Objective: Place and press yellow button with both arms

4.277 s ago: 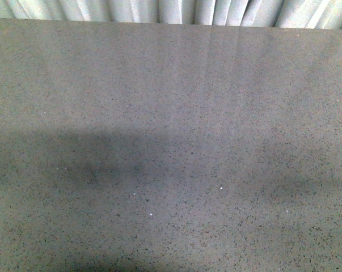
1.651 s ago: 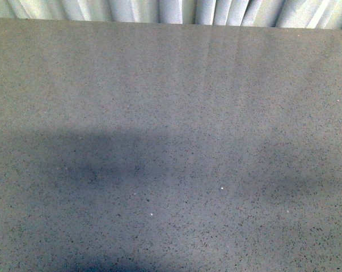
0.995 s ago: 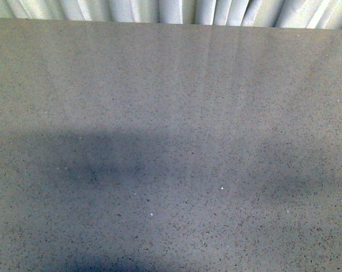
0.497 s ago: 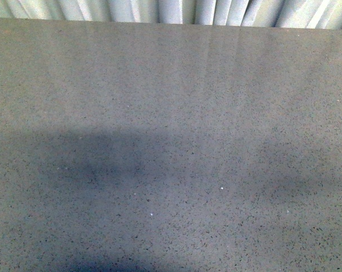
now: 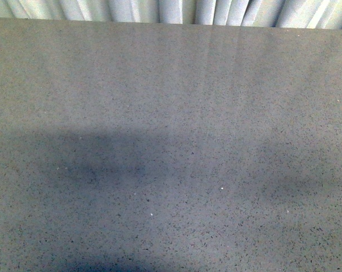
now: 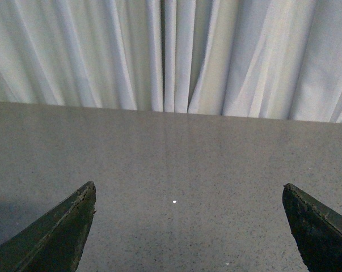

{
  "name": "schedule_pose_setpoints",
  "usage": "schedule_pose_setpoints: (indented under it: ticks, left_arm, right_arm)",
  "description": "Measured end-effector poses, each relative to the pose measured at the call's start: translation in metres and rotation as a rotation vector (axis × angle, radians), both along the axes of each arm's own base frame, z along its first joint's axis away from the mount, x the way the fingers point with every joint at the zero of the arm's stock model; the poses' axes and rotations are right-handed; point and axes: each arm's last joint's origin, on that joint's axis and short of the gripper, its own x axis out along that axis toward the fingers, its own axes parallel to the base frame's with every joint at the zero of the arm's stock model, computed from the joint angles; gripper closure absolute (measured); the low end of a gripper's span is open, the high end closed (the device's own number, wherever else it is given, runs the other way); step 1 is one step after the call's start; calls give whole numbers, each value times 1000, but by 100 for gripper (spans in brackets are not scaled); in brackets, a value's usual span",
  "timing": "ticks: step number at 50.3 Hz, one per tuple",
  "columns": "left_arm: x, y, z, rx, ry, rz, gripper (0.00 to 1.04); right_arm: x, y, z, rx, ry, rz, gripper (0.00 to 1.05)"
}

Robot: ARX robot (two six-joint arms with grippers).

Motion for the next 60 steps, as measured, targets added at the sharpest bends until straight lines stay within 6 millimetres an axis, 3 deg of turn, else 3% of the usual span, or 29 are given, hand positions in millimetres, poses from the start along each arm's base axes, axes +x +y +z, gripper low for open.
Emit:
schedule_pose_setpoints:
  ticks: [17,22,26,33,39,45,52,60]
  left_arm:
    - [22,0,62,1,-163,-11,70]
    - [32,-19,79,-3,-212,-60,70]
    - [41,-50,82,-22,-225,-129,70]
    - [52,-113,74,-59,-219,-270,70]
    - [58,-178,51,-101,-169,-410,70]
    - [59,-223,28,-109,-116,-508,70]
    - [61,-244,8,-111,-72,-543,70]
    - [62,-247,-5,-120,-46,-533,70]
  right_arm:
    - [0,0,0,0,0,0,9]
    - [0,0,0,0,0,0,9]
    - [0,0,0,0,0,0,9]
    - [0,0,0,0,0,0,9]
    - [0,0,0,0,0,0,9]
    - [0,0,0,0,0,0,9]
    - [0,0,0,0,0,0,9]
    - [0,0,0,0,0,0,9]
